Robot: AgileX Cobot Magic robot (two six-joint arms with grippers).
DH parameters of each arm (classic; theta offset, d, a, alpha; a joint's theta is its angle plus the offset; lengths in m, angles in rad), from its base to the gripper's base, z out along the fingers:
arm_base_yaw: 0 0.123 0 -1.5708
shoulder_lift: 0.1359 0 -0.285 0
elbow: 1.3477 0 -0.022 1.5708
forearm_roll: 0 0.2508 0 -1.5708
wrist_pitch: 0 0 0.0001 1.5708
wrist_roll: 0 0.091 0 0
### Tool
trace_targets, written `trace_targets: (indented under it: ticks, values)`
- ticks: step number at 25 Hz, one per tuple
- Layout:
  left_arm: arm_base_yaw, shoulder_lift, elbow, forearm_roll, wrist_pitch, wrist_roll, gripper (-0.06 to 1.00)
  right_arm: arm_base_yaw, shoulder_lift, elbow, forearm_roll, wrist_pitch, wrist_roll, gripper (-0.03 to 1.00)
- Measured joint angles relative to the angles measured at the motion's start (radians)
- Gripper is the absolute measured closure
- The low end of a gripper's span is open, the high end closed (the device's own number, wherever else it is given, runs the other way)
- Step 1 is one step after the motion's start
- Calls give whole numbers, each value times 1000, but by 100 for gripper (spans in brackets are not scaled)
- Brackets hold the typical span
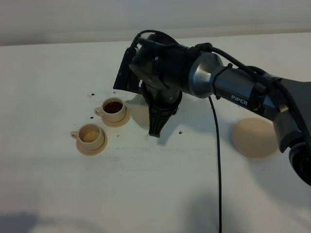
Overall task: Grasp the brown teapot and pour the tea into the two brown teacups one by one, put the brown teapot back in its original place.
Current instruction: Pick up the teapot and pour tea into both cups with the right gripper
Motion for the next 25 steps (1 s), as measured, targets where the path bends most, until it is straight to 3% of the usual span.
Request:
trace_targets:
  ticks: [10, 19, 25]
  values:
    - [0, 0, 0, 0, 0, 0, 47, -9, 1, 0, 84, -74, 0, 85]
    - [0, 0, 0, 0, 0, 0, 47, -5, 2, 0, 86, -21, 27, 85]
    - [0, 0, 0, 0, 0, 0, 47, 70, -26, 0, 43, -13, 36, 85]
